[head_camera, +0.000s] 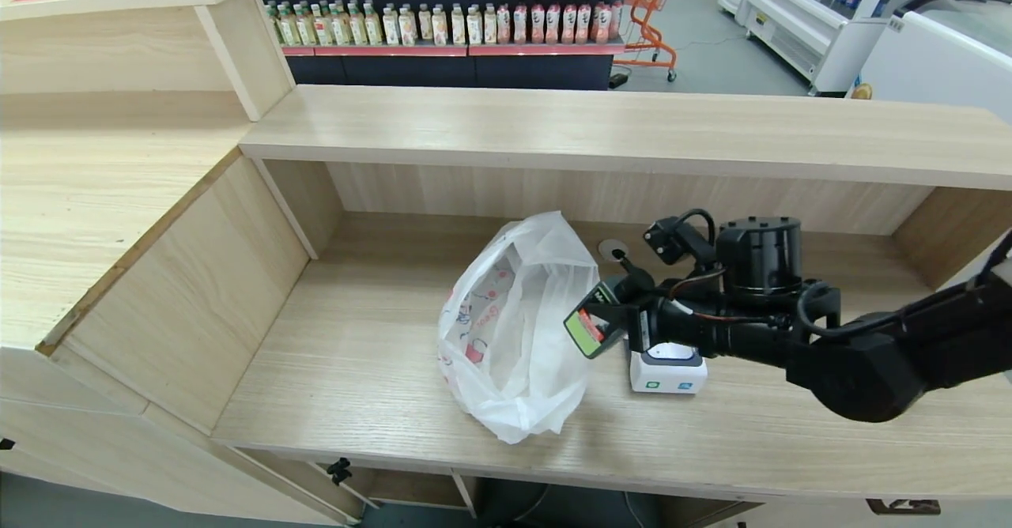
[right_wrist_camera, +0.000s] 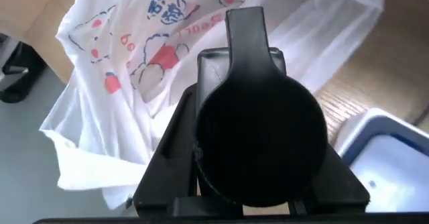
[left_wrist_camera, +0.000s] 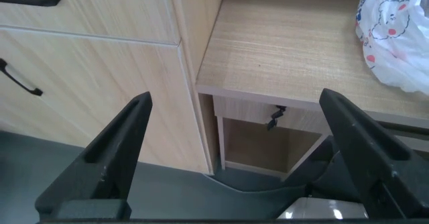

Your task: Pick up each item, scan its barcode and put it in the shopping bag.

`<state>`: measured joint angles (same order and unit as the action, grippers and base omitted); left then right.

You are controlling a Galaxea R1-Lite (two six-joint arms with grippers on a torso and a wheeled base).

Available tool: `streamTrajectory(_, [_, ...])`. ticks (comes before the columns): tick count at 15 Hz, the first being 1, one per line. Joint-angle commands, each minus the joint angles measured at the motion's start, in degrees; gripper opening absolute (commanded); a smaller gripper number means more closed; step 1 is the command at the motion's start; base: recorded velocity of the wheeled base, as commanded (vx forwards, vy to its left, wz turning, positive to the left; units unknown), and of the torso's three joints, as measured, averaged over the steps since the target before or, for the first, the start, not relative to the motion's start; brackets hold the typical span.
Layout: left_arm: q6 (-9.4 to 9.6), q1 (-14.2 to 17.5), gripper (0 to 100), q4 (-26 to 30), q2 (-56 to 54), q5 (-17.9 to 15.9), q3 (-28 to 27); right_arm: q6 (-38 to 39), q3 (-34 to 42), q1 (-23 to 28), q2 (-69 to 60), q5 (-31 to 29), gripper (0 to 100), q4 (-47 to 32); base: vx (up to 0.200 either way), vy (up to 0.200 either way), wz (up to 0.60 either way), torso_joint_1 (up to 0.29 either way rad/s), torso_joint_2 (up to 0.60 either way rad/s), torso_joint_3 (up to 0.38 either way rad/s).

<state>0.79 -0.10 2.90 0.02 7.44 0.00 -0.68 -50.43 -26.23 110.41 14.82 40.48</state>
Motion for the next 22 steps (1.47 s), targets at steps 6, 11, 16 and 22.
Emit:
streamTrajectory(6, [0.00,0.01,100,0.00,-0.02,0.03,0.00,-8.28,-10.92,-3.91,17.56,0.12,0,8.65,0.000,0.000,0.00,0.000,0.00,0.000])
streamTrajectory(11, [0.00,0.01,100,0.00,-0.02,0.03,0.00,-16.81,-15.31,-4.62,21.78,0.12,0,8.56,0.000,0.000,0.00,0.000,0.00,0.000])
streamTrajectory(16, [0.00,0.10,100,0.00,-0.02,0.03,0.00,-18.04,-16.98,-4.79,23.18,0.03,100,8.56,0.000,0.000,0.00,0.000,0.00,0.000])
streamTrajectory(22, [0.00,0.01,100,0.00,-0.02,0.03,0.00,3.41,-16.45,-4.18,15.71,0.21,100,8.65,0.000,0.000,0.00,0.000,0.00,0.000])
